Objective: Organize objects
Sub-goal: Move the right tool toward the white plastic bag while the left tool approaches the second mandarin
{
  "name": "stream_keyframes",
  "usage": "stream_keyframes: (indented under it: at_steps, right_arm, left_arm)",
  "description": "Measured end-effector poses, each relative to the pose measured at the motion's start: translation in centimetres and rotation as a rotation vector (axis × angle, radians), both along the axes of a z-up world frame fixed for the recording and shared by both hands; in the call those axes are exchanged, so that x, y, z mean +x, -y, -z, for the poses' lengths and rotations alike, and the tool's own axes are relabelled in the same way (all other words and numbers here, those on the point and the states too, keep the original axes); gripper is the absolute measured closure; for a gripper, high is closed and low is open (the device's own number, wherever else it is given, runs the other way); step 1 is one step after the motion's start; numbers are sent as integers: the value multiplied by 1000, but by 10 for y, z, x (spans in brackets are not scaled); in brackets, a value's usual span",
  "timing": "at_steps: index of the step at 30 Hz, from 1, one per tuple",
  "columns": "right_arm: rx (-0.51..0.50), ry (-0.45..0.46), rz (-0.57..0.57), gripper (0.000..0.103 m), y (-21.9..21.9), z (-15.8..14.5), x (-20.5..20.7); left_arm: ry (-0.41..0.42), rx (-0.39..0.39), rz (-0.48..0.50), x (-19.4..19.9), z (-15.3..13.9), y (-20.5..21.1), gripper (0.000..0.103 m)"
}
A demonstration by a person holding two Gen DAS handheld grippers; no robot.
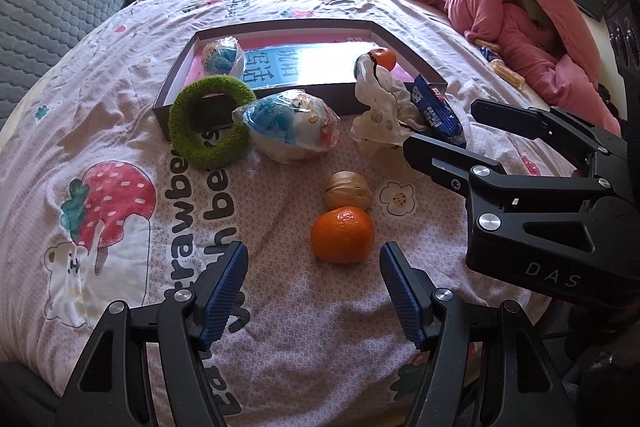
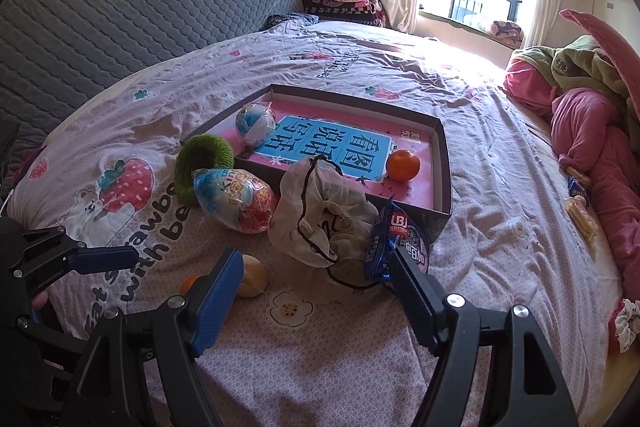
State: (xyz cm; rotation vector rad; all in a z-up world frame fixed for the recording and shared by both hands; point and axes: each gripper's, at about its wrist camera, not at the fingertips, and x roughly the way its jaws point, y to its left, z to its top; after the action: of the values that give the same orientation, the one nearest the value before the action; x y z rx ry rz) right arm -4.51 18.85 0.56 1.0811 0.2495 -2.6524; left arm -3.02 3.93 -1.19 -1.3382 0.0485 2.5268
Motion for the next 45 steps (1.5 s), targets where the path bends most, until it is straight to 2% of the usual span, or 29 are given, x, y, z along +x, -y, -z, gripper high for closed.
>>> stream_keyframes:
  at_steps: [21,38,43,45]
  right_arm:
    - [24,15,33,28,5,17,-28]
    - [86,-30,1,29,21,26,-41]
    - [100,-44,4,47,23,30,-43]
    - [92,-46,4,59,21,30,-44]
  left_arm:
    - [20,27,3,-17,18,-6,33]
    - [32,37,-1,-26,31,-8,33]
    - [29,39,-5,-28,33,-9,33]
    - [26,40,-4,-29,33,-9,35]
